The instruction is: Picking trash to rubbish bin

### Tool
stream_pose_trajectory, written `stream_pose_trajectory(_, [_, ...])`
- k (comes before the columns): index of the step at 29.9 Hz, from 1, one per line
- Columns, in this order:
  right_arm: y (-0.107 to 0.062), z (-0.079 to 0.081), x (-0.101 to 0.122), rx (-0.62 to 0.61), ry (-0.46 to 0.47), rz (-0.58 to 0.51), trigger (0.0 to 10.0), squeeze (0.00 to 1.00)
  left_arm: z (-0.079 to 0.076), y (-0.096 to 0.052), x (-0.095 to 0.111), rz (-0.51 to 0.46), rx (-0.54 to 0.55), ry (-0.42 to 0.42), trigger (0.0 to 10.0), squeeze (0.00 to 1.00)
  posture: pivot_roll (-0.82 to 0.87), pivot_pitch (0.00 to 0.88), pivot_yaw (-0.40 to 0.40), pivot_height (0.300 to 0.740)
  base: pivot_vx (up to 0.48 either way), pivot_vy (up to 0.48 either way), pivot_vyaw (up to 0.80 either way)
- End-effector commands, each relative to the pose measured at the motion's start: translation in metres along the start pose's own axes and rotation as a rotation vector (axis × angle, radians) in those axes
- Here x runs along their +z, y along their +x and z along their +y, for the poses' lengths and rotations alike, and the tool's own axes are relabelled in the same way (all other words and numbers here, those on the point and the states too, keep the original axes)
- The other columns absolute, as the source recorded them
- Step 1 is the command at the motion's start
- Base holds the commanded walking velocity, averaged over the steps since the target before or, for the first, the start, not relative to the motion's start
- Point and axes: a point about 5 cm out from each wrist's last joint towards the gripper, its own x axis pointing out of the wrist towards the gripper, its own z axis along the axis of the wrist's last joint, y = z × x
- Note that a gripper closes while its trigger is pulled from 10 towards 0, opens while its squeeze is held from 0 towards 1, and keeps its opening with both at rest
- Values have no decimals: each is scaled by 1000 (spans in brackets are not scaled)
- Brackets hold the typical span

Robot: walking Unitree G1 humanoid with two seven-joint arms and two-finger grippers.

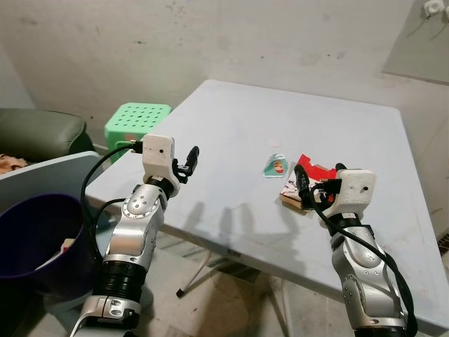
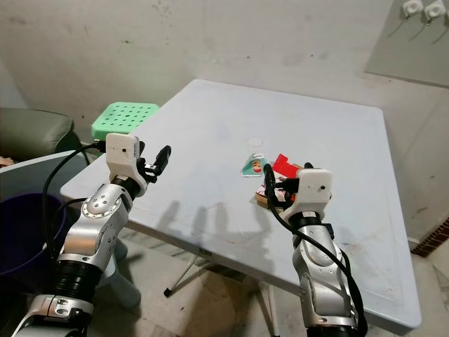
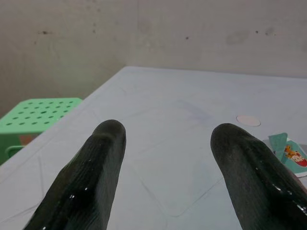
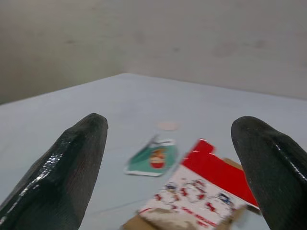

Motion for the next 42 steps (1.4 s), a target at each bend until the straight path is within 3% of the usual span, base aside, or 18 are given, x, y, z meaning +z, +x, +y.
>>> stream_pose_trajectory(1, [-1,2,3,27,-30,-2,10000,0,-3,0,1,-1,-34,7,10000,0,10,27,14,740,0,0,0])
stream_pose_trajectory(13, [-2,-23,-7,-14,-180,89,10000,0,-36,-11,-11,19,-244,73,10000,0,5,32,12,740,0,0,0])
stream_pose_trajectory(15, [-4,-30,-12,43,-266,110,10000,0,-51,-18,-15,35,-344,56,10000,0,6,30,12,740,0,0,0])
stream_pose_trajectory(22, [-9,-36,-21,176,-341,144,10000,0,-65,-25,-17,37,-430,50,10000,0,9,29,14,740,0,0,0])
stream_pose_trajectory(25, [-11,-36,-22,245,-333,136,10000,0,-68,-28,-17,35,-449,72,10000,0,9,29,14,740,0,0,0])
stream_pose_trajectory(34, [-12,-43,-27,341,-443,178,10000,0,-68,-27,-16,41,-450,69,10000,0,10,24,14,740,0,0,0])
stream_pose_trajectory(42, [-13,-52,-33,359,-499,234,10000,0,-68,-27,-16,44,-454,70,10000,0,9,15,13,740,0,0,0])
